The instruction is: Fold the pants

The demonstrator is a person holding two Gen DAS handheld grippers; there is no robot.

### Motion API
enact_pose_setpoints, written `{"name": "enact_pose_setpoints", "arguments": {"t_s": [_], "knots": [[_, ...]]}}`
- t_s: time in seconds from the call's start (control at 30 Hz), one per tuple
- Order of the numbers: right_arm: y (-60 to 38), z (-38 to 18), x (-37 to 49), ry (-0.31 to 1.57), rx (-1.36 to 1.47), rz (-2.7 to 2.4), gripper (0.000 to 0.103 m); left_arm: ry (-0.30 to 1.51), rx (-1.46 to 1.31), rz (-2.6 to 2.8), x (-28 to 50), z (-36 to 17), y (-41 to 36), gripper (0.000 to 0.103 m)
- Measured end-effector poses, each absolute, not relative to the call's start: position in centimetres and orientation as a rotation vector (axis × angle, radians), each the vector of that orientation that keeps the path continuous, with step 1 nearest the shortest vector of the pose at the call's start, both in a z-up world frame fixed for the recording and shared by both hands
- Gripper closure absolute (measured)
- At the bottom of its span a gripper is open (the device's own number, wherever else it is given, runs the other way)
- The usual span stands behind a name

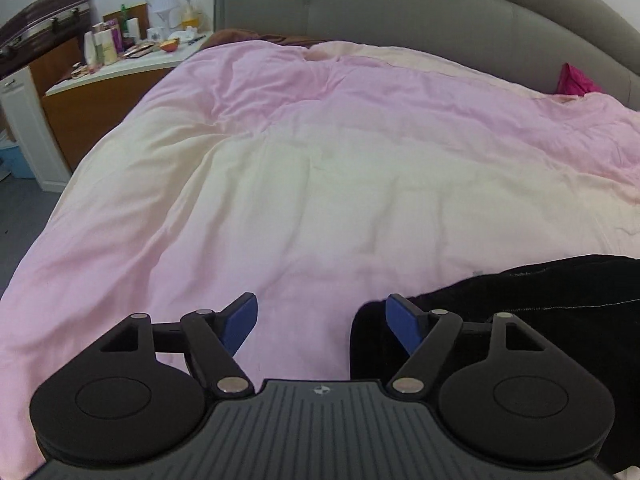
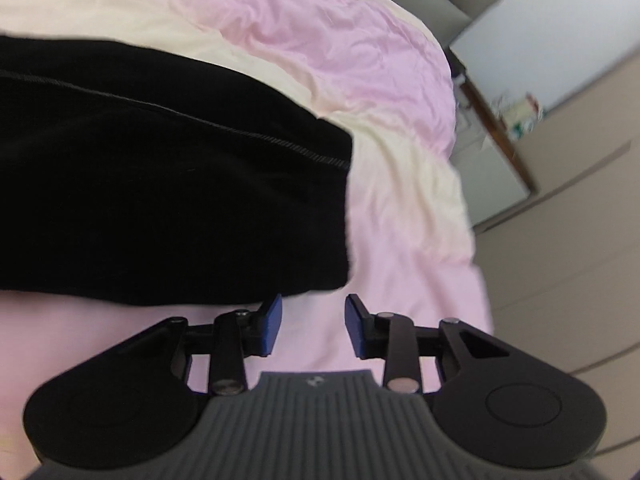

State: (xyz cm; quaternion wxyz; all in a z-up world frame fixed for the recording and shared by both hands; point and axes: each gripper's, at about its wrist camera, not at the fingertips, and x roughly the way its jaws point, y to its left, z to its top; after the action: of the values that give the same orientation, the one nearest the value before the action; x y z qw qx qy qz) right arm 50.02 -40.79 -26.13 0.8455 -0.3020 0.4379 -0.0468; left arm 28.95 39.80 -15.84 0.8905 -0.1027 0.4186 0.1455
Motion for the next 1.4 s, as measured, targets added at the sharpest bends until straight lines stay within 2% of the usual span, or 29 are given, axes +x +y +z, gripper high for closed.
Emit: {"name": "enact_pose_setpoints", "arguments": {"t_s": [0.27,0.43,0.47,0.53,0.8,0.87,1.03,1.13,1.2,1.33,1.4], "knots": [[-41.1,-26.2,44.7,0.892,-0.108,-0.073,0.070,0.771,-0.547,0.275,20.0,-16.7,37.8,0.014],[-39.6,-26.5,42.0,0.896,0.041,-0.004,0.062,0.802,-0.665,0.226,17.2,-19.4,33.9,0.014],[-39.2,-26.4,41.5,0.893,0.051,-0.003,0.056,0.812,-0.689,0.208,17.1,-20.1,33.1,0.014],[-38.8,-26.6,41.0,0.891,0.079,0.002,0.052,0.846,-0.742,0.160,17.5,-21.5,31.7,0.014],[-42.1,-27.4,39.9,0.882,0.422,-0.014,0.052,0.835,-1.007,0.158,20.4,-25.2,31.8,0.013],[-43.5,-27.9,40.3,0.861,0.501,-0.047,0.052,0.798,-1.049,0.166,20.5,-25.7,32.1,0.009],[-46.5,-29.3,42.4,0.786,0.700,-0.099,0.051,0.702,-1.134,0.221,21.4,-26.9,32.5,0.009],[-47.0,-30.3,44.4,0.756,0.791,-0.085,0.051,0.652,-1.212,0.243,21.8,-27.6,32.6,0.002],[-47.0,-31.3,45.7,0.746,0.840,-0.079,0.050,0.632,-1.220,0.260,21.9,-27.7,32.5,0.000],[-47.2,-33.0,47.2,0.640,0.969,-0.079,0.040,0.578,-1.248,0.269,21.7,-28.1,32.4,0.000],[-47.5,-33.8,47.7,0.585,1.037,-0.092,0.040,0.528,-1.310,0.280,21.3,-28.5,32.7,0.000]]}}
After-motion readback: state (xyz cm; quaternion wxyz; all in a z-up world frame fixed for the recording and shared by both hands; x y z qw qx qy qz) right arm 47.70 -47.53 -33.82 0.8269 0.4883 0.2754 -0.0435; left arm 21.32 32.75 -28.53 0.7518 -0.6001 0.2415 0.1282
